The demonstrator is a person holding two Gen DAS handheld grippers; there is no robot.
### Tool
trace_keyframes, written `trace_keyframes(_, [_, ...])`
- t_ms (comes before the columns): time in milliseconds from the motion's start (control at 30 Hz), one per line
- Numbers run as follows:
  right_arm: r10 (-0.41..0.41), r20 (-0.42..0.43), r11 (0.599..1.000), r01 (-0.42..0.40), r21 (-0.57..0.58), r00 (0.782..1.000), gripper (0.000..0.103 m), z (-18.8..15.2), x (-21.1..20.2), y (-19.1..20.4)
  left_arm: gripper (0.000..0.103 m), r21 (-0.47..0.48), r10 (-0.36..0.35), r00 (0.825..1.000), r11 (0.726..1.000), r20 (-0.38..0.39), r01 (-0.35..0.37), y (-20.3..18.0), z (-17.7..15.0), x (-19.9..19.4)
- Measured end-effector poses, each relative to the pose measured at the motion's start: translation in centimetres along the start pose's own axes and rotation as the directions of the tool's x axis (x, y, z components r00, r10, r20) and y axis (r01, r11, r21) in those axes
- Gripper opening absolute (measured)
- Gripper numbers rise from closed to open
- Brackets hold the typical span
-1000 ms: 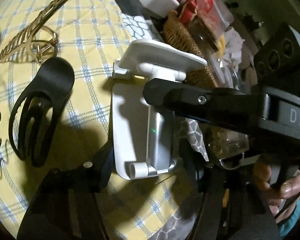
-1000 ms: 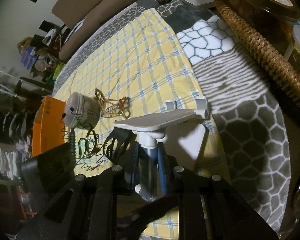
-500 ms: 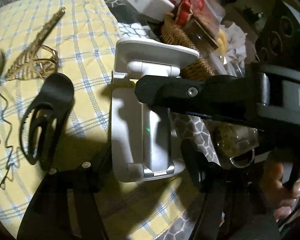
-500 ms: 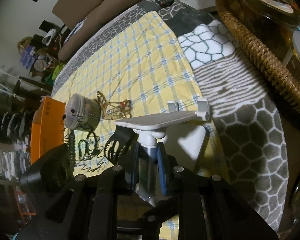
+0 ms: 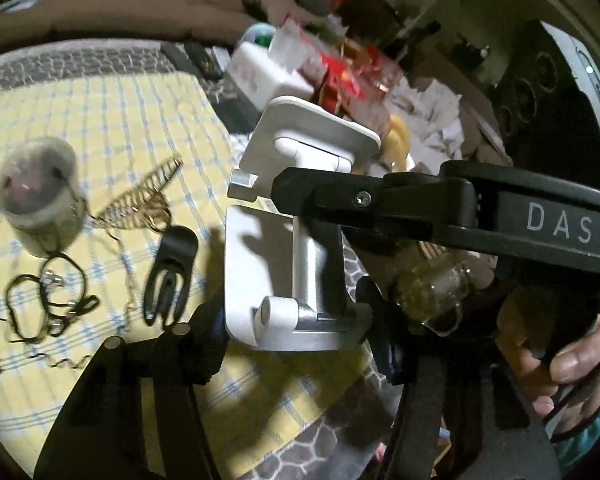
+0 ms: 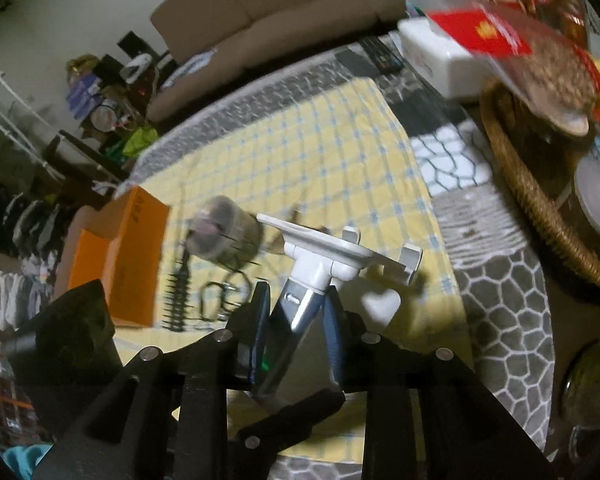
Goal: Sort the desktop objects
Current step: 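Lift the white phone stand with the right gripper toward the orange box, then lower the phone stand into the orange box with the right gripper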
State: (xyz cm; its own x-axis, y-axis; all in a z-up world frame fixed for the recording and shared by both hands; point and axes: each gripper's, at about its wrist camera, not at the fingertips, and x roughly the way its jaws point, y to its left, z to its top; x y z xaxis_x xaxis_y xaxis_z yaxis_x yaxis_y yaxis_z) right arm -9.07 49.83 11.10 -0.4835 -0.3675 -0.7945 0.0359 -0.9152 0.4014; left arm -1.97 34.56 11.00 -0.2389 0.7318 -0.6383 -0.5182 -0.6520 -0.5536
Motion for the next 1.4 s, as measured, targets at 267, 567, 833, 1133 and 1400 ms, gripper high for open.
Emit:
trace_keyframes(267, [0.008, 0.044, 0.995, -0.004, -0.102, 0.999, 0.028, -0.1, -2.7, 7.7, 0.056, -0.002, -0.015, 0.994, 1.0, 0.107, 0.015, 0.5, 0.8, -7.2])
trace_keyframes(567, [0.048, 0.051, 0.971, -0.034, -0.235, 0.998, 0.028, -0.7, -3.1, 17.9, 0.056, -0.027, 0.032, 0.976, 0.999, 0.213, -0.027, 4.5, 0.6, -16.6])
trace_keyframes(833, [0.105, 0.022, 0.941, -0.092, -0.325, 0.994, 0.028, -1.3, -0.2, 27.0, 0.056, -0.078, 0.102, 0.958, 0.993, 0.269, -0.084, 10.2, -0.4, -24.2])
trace_keyframes(1133, [0.16, -0.033, 0.905, -0.16, -0.393, 0.987, 0.028, -1.7, 5.5, 34.4, 0.056, -0.152, 0.192, 0.943, 0.976, 0.272, -0.155, 17.6, -0.4, -28.2])
trace_keyframes(1400, [0.2, -0.103, 0.887, -0.225, -0.404, 0.974, 0.028, -0.9, 11.3, 37.8, 0.056, -0.223, 0.245, 0.936, 0.956, 0.253, -0.19, 24.1, -0.1, -28.7])
